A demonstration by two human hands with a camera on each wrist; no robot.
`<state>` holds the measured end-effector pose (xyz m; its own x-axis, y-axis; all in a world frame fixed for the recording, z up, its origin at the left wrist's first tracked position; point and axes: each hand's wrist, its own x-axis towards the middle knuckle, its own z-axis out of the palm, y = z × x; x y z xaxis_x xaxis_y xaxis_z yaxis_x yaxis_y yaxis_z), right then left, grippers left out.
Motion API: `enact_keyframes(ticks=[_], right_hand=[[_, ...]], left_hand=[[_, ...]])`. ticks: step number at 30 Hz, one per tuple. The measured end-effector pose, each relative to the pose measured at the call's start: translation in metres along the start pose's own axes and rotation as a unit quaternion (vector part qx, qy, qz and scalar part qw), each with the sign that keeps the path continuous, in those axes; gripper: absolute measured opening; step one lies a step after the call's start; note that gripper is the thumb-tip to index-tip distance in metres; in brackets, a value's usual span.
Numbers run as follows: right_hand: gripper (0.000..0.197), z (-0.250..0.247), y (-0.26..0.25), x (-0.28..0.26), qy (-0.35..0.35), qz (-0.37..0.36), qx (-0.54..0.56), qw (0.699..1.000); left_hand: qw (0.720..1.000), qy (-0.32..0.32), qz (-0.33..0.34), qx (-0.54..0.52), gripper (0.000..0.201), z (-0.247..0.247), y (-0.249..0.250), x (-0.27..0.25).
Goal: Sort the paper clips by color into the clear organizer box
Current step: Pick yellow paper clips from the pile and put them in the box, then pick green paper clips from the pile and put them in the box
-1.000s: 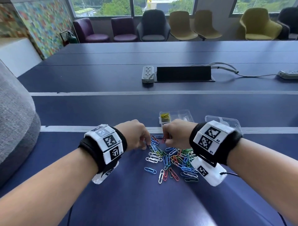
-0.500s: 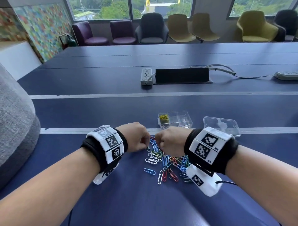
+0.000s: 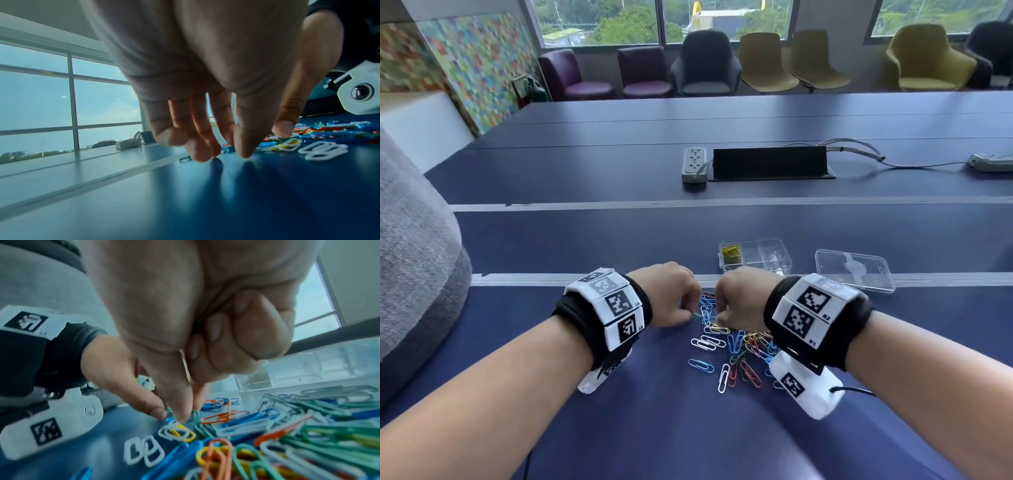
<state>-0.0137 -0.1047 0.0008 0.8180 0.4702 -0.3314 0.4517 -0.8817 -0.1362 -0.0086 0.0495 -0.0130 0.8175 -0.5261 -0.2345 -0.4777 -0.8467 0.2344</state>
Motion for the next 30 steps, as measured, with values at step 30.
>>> enact_keyframes(ticks=[30], right_hand=[[0.025, -0.028, 0.054, 0.000, 0.066, 0.146, 0.138, 0.977]], left_hand=[[1.000, -0.001, -0.031, 0.000, 0.012, 0.007, 0.045, 0.020]])
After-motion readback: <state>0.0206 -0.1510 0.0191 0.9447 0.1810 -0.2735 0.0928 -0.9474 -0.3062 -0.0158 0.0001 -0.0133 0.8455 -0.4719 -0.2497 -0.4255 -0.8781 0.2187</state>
